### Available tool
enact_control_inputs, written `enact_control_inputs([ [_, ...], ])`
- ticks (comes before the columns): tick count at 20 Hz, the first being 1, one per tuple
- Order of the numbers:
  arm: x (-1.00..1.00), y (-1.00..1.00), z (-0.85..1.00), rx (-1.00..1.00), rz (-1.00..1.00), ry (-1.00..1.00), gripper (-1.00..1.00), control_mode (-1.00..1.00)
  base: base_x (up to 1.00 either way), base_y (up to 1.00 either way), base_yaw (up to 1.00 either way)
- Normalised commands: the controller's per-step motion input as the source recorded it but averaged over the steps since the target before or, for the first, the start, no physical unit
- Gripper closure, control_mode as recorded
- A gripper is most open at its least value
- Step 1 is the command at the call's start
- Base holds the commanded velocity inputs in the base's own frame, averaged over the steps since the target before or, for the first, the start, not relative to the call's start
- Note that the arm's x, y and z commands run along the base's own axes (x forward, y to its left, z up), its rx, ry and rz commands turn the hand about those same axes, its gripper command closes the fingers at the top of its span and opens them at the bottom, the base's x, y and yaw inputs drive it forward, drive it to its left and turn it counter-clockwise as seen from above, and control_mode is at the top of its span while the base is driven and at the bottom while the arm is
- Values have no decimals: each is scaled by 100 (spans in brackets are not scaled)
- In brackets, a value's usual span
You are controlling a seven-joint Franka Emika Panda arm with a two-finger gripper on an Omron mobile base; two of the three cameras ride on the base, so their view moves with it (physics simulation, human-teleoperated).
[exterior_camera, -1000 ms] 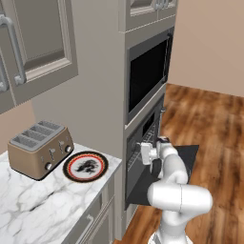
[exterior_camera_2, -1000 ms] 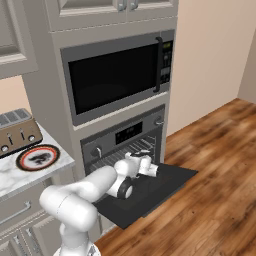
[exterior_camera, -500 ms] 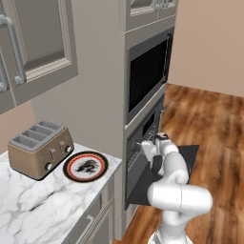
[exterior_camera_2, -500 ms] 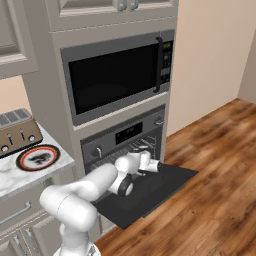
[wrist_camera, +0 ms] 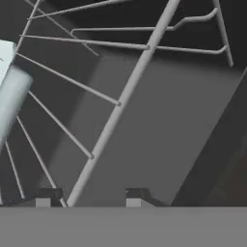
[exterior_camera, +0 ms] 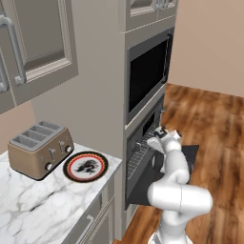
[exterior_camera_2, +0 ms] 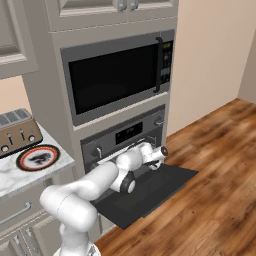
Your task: Take the baked cake out of the oven and place it on the plate for cooling. Then close the oven door.
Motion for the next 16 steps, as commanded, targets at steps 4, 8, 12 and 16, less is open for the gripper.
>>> enact_control_inputs([
  [4, -35, -100, -70, -62, -1, 0, 100, -100, 0, 0, 0],
  [8, -48, -100, -82, -64, -1, 0, 100, -100, 0, 0, 0],
  [12, -57, -100, -88, -62, 0, 0, 100, -100, 0, 0, 0],
  [16, -70, -100, -98, -60, 0, 0, 100, -100, 0, 0, 0],
])
